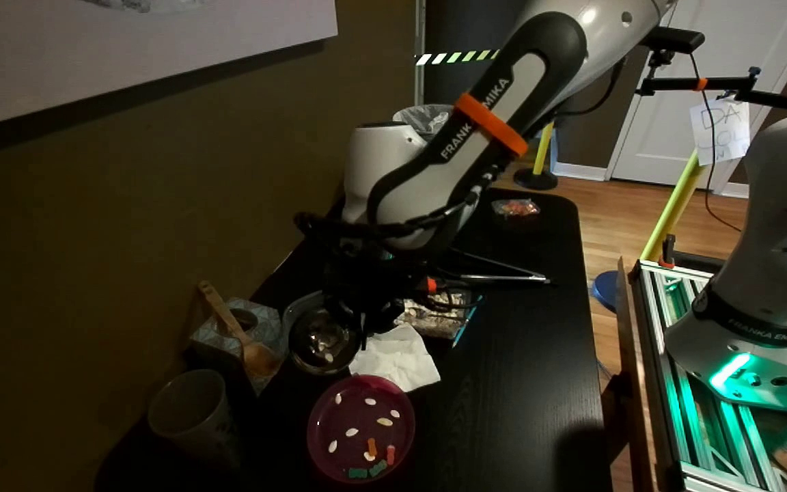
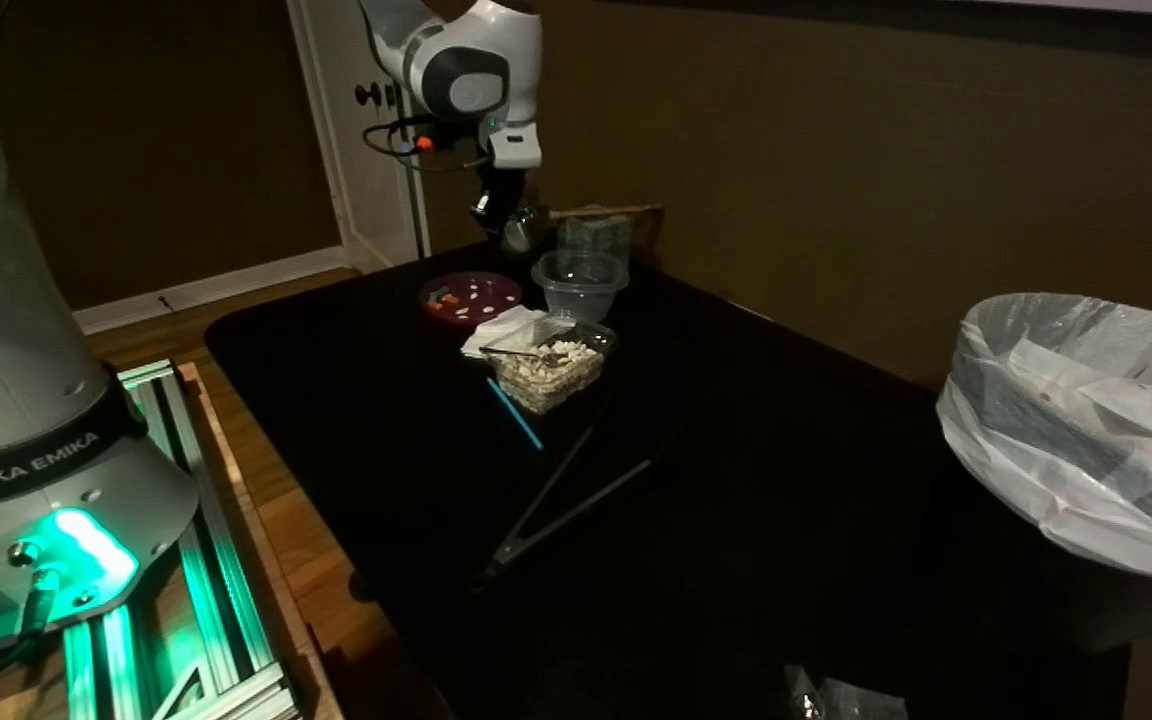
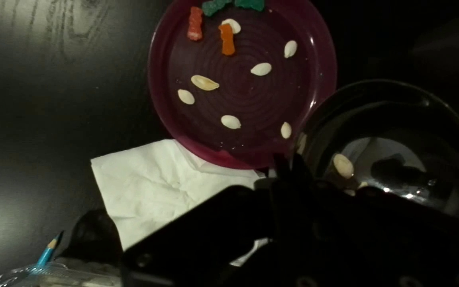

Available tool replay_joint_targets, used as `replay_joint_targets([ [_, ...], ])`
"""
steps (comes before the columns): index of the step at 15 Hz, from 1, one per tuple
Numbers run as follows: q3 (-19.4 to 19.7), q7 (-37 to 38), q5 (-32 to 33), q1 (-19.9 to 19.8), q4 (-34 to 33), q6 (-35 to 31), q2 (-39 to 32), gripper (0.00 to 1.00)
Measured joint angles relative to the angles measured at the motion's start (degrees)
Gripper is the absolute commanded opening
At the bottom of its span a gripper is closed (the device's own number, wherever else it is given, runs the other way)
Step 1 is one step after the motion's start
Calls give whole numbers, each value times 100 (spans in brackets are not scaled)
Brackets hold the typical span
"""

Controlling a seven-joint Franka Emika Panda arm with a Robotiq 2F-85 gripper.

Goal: Put the silver bowl in the clear bowl at the back.

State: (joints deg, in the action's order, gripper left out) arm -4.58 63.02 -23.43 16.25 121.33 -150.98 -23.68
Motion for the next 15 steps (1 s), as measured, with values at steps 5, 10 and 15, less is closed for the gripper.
replay_joint_targets([
  [5, -153, -353, -484, -684, -836, 1167, -186, 1],
  [10, -190, -535, -1130, -964, -1200, 887, -322, 4],
  [15, -180, -534, -1147, -945, -1198, 836, -358, 1],
])
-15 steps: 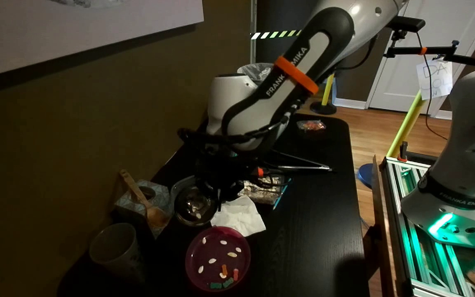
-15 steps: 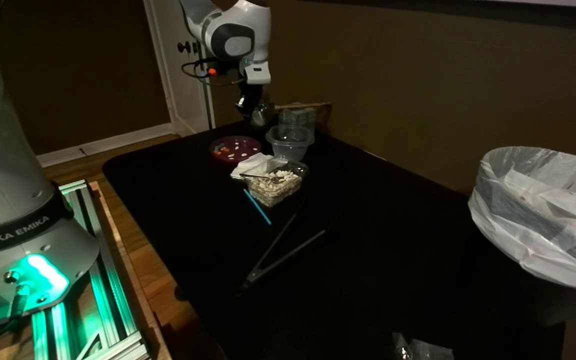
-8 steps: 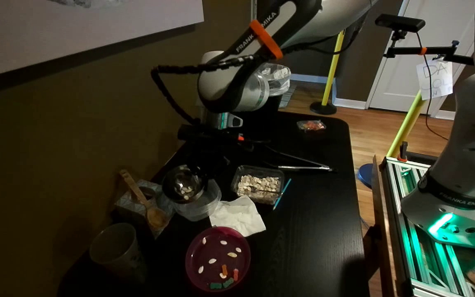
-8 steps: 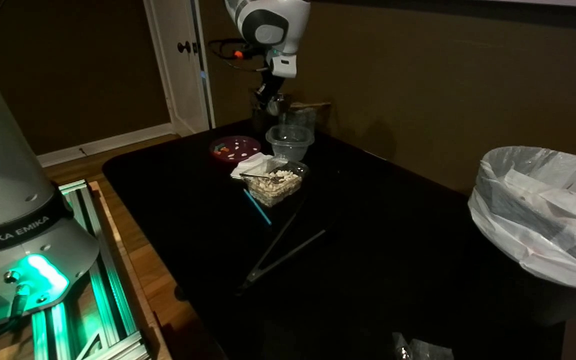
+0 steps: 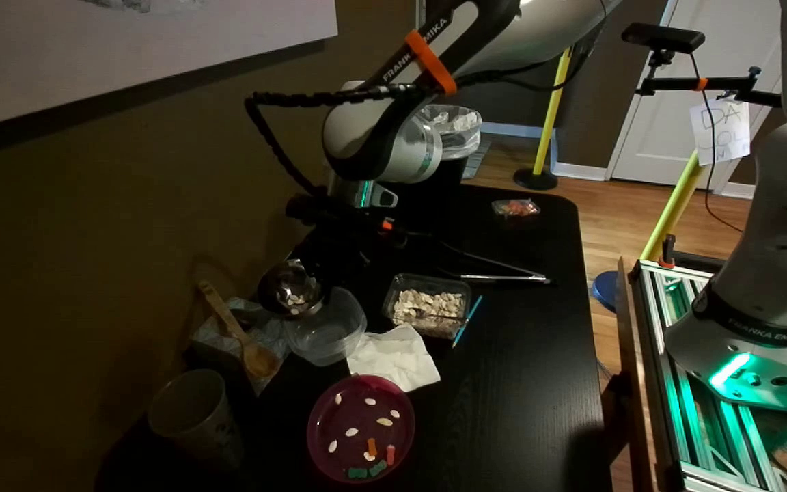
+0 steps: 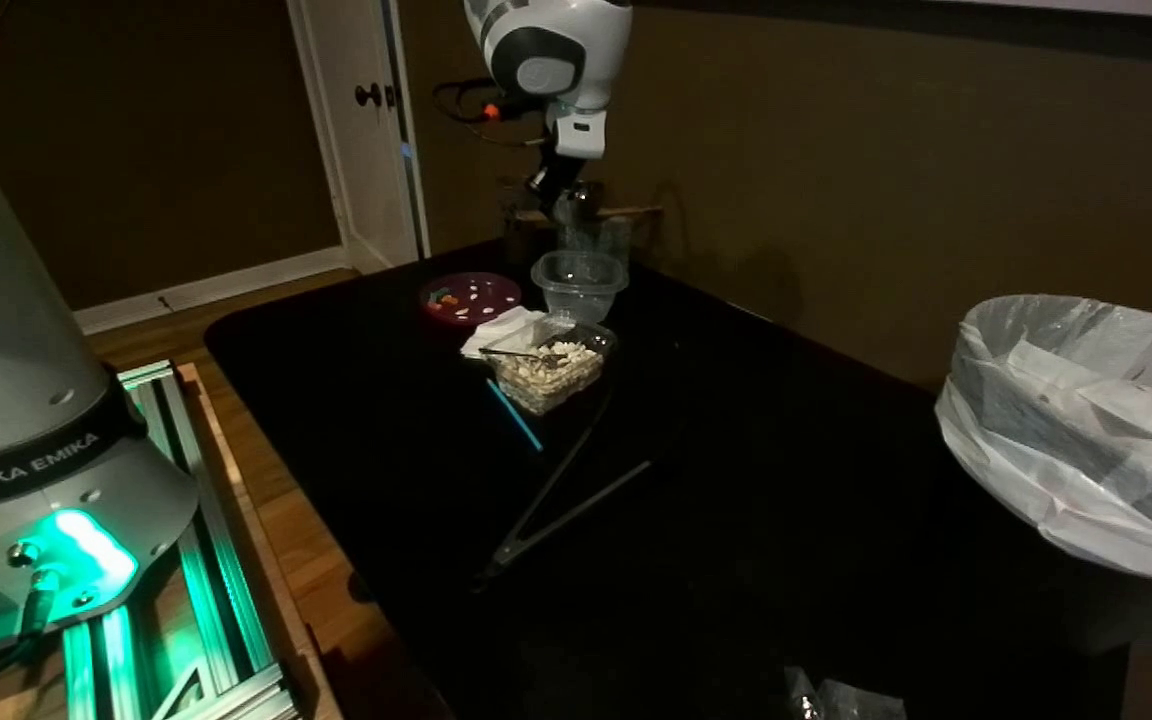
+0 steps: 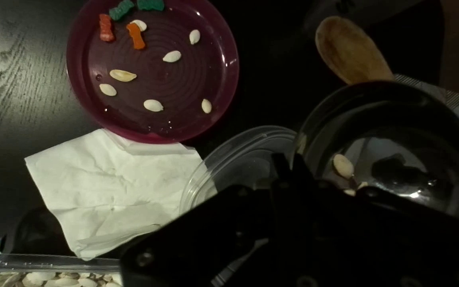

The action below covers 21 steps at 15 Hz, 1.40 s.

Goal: Put the silver bowl in the clear bowl at the back.

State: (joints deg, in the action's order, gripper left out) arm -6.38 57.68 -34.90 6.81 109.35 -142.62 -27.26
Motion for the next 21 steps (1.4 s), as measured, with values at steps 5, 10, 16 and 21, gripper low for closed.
replay_joint_targets([
  [5, 276, 274, 246, 7, -48, 0, -153, 1],
  [10, 345, 650, 534, 107, -30, -4, -493, 1],
  [16, 321, 877, 613, 334, 19, -154, -649, 35],
  [21, 323, 988, 659, 388, 6, -785, -663, 72],
])
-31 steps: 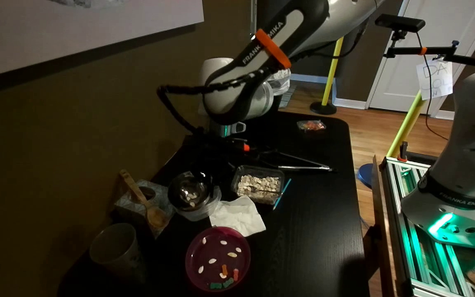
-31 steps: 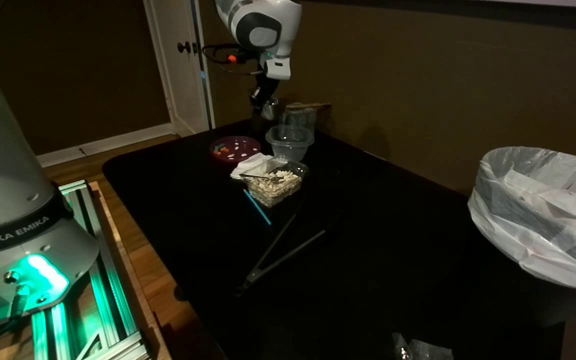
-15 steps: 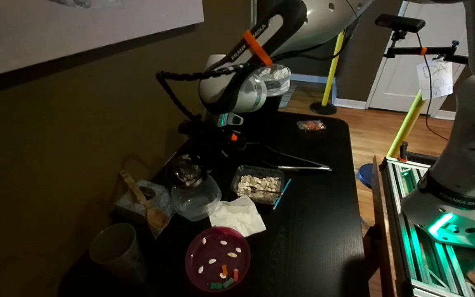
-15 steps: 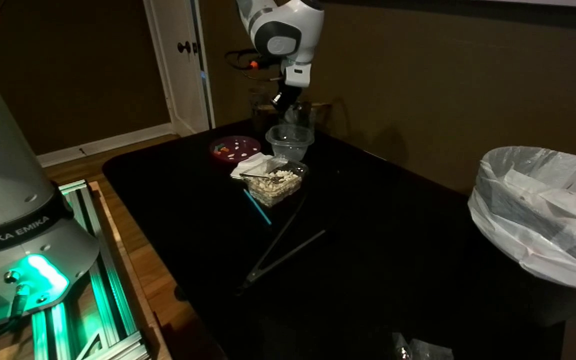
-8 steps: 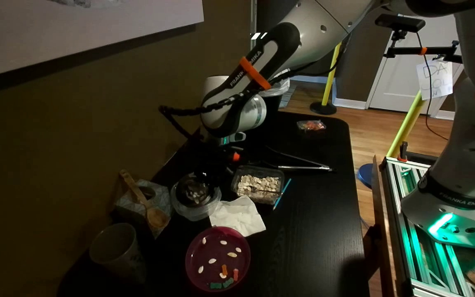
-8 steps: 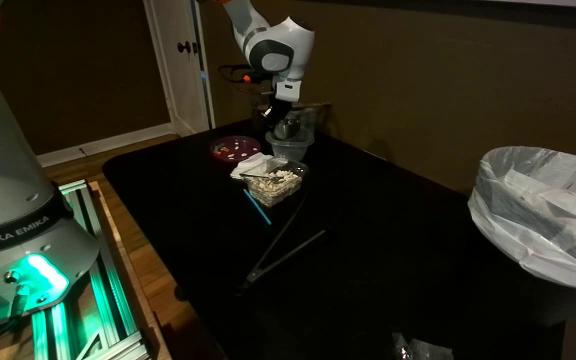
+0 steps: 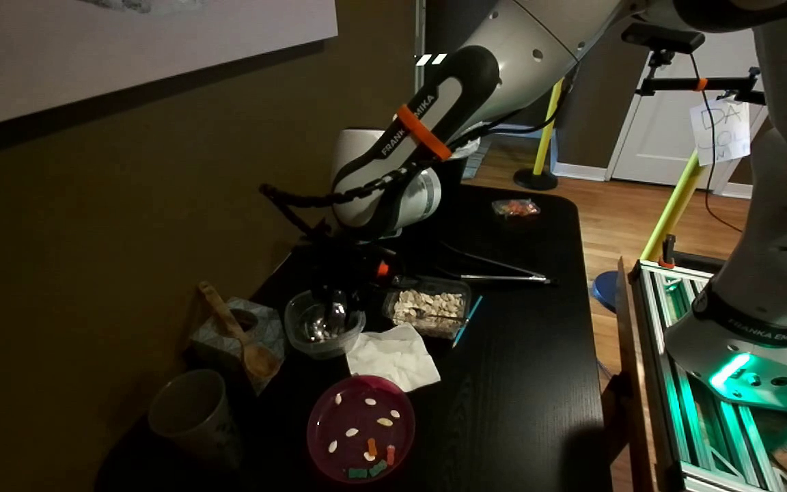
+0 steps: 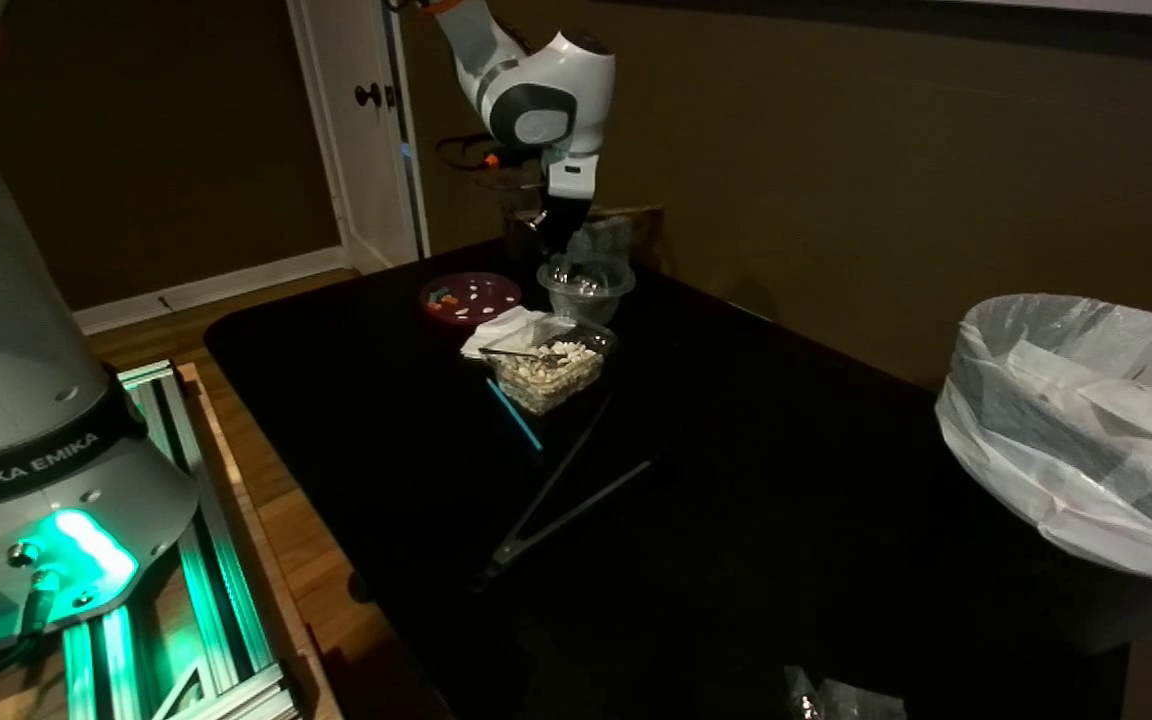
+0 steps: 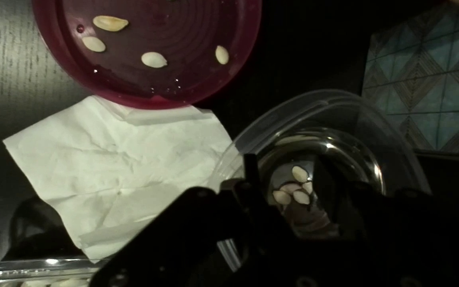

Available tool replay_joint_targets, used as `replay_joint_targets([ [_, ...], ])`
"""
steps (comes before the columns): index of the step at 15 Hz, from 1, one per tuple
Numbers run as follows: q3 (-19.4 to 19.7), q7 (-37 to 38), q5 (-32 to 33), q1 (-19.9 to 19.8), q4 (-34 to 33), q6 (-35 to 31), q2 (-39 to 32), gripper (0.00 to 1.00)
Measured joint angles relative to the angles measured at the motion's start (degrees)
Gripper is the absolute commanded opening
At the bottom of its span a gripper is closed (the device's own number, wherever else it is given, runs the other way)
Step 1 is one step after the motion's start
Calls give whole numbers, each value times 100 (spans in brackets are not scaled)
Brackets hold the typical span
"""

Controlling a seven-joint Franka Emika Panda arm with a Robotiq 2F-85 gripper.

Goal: Put the silver bowl in the clear bowl at the back.

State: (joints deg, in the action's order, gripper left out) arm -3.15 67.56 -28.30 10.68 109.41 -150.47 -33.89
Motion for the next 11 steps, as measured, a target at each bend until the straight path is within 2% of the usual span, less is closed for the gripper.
replay_joint_targets([
  [4, 69, 26, 69, -3, -27, -525, 56, 99],
  [7, 223, -193, 277, -87, 3, -1160, 201, 100],
  [11, 179, -1295, 301, -627, 28, -1248, 424, 100],
])
